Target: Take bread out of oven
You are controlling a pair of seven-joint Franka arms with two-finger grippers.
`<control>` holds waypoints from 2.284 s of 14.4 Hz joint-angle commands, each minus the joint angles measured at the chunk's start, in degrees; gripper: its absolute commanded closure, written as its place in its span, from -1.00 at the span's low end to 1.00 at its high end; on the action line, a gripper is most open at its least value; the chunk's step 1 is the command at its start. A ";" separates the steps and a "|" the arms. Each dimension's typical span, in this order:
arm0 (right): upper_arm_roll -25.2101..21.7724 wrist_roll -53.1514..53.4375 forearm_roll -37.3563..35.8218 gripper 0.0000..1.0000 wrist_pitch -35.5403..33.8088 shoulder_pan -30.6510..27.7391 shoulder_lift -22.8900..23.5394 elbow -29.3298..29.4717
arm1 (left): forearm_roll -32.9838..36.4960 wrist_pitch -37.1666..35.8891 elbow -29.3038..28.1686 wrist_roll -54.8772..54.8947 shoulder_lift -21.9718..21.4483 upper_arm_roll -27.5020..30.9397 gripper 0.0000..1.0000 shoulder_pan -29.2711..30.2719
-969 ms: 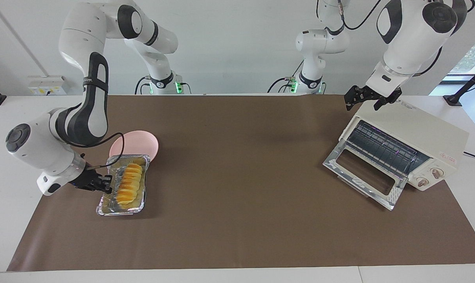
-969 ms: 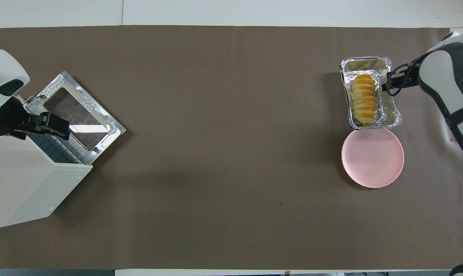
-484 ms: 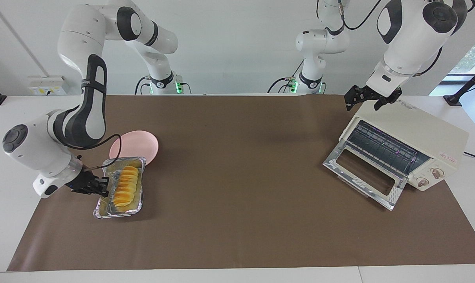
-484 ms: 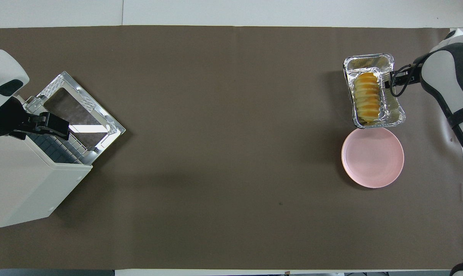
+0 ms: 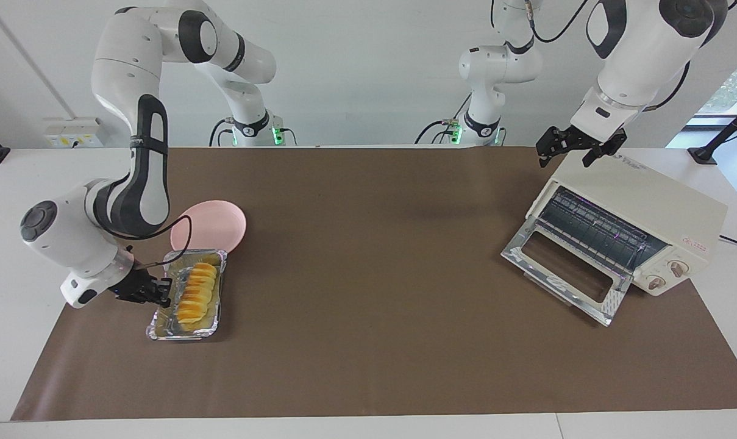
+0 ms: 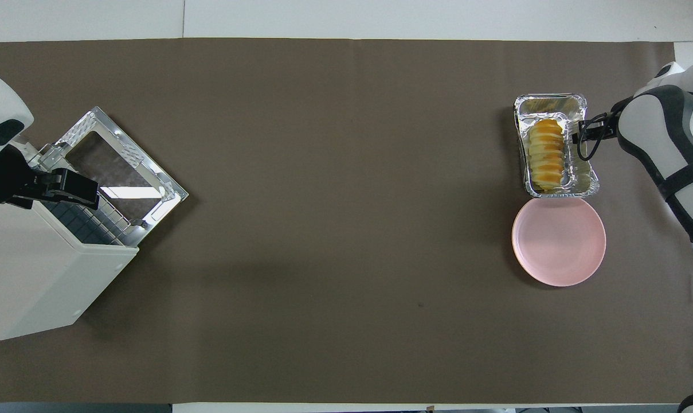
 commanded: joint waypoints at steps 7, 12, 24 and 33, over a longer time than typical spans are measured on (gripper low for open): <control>0.61 -1.82 1.21 -1.00 -0.30 -0.88 -2.18 0.61 | -0.55 0.09 0.07 0.47 -0.70 -0.46 -1.00 0.95; 0.61 3.96 0.51 -1.00 -5.32 2.09 -2.61 5.20 | -0.55 0.18 0.07 0.47 -0.70 -0.46 -1.00 0.95; 0.69 11.36 -0.81 -1.00 6.10 6.32 -5.34 -6.31 | -0.55 0.09 0.07 0.47 -0.70 -0.46 -1.00 0.95; 0.69 8.74 -0.81 0.57 10.50 6.32 -7.10 -12.21 | -0.55 0.27 0.07 0.64 -0.70 -0.46 -1.00 0.95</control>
